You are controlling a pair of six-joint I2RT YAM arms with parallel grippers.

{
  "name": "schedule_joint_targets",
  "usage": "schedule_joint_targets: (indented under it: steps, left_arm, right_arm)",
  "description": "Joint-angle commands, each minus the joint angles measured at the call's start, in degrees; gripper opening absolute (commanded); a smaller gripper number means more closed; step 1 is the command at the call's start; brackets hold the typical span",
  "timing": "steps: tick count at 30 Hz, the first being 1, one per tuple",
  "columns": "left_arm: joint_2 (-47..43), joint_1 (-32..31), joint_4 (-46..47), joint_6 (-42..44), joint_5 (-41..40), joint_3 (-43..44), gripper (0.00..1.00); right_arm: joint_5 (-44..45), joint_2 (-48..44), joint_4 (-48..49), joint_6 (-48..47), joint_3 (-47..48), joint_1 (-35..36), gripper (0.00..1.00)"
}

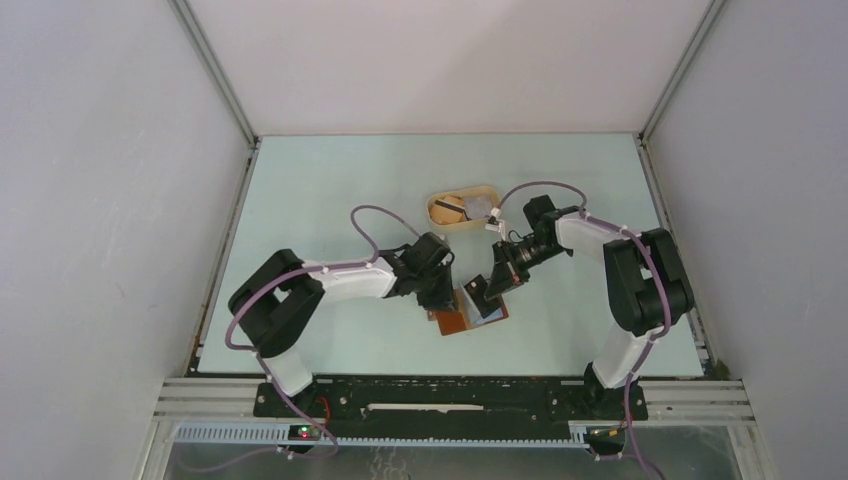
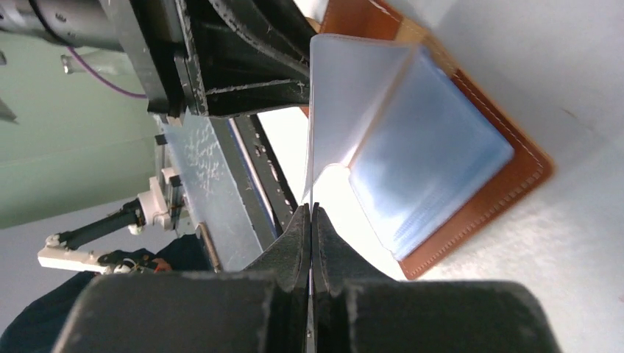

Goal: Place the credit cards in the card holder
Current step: Turn over the card slot in the card holder.

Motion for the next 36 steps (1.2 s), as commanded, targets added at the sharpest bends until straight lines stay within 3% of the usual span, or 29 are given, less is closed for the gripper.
schedule_joint_targets:
  steps: [1, 10, 16, 27, 36]
  left_arm:
    - [-5.1, 2.0, 7.9, -4.5, 4.0, -5.1, 0.27]
    - [-13.5, 3.3, 12.8, -7.4, 4.3, -10.8, 0.36]
    - [-16.4, 3.4, 23.4, -10.7, 8.1, -15.4, 0.37]
    - [-9.6, 3.5, 30.1, -14.3, 12.1, -15.8, 0.33]
    - [-8.5, 6.2, 27.3, -14.3, 11.8, -19.4, 0.33]
  right_arm:
    - [-4.2, 2.0, -1.1, -0.5, 2.5, 1.4, 0.0]
    - [1.5, 3.8, 1.8, 3.6, 3.6, 6.4, 0.0]
    - [1.3, 6.4, 1.8, 4.9, 5.1, 8.2, 0.0]
    - [5.6, 9.8, 3.2, 8.2, 6.5, 7.1, 0.0]
    - [5.5, 9.2, 3.9, 9.1, 6.5, 4.6, 0.0]
